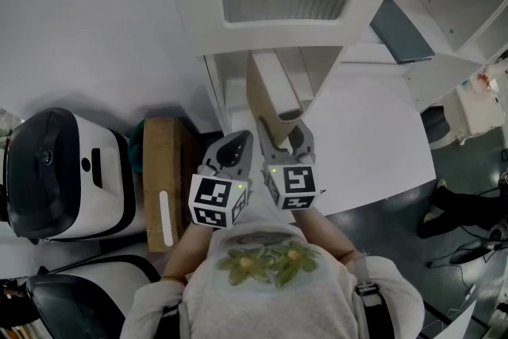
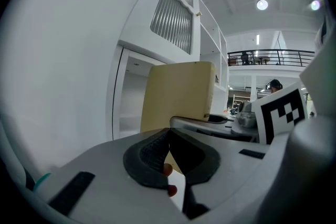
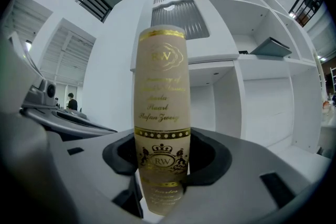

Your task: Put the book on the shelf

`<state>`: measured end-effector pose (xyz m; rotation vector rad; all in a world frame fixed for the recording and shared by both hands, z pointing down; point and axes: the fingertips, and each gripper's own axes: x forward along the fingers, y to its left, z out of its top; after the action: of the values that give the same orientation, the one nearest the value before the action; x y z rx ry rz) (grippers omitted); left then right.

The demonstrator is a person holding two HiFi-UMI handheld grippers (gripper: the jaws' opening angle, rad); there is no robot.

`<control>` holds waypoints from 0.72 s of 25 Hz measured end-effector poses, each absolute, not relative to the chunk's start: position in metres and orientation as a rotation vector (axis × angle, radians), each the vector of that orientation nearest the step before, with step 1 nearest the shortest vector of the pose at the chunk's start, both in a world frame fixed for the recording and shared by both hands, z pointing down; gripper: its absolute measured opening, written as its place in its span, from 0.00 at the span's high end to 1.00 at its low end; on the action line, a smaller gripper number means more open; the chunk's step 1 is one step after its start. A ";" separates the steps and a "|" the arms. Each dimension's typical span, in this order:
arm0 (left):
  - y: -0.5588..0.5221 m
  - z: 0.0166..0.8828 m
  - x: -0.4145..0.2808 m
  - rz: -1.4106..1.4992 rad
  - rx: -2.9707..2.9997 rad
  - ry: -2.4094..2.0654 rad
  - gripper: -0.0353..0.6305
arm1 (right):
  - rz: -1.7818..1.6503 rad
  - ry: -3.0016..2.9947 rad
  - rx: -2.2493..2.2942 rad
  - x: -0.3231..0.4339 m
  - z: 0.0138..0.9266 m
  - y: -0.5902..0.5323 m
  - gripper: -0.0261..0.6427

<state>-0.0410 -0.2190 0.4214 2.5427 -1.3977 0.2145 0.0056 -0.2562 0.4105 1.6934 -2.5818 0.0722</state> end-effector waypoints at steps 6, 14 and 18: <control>-0.221 0.422 -0.043 0.221 2.537 -1.403 0.91 | 0.074 -2.568 1.700 0.004 0.410 -0.261 0.62; -0.222 0.423 -0.043 0.225 2.538 -1.404 0.91 | 0.082 -2.542 1.721 0.001 0.409 -0.270 0.62; -0.222 0.425 -0.042 0.229 2.537 -1.402 0.91 | 0.080 -2.541 1.722 -0.001 0.409 -0.273 0.62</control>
<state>-0.0423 -0.2222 0.4247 2.5368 -1.4018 0.2295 -0.0009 -0.2726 0.4094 1.7219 -2.5412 0.0804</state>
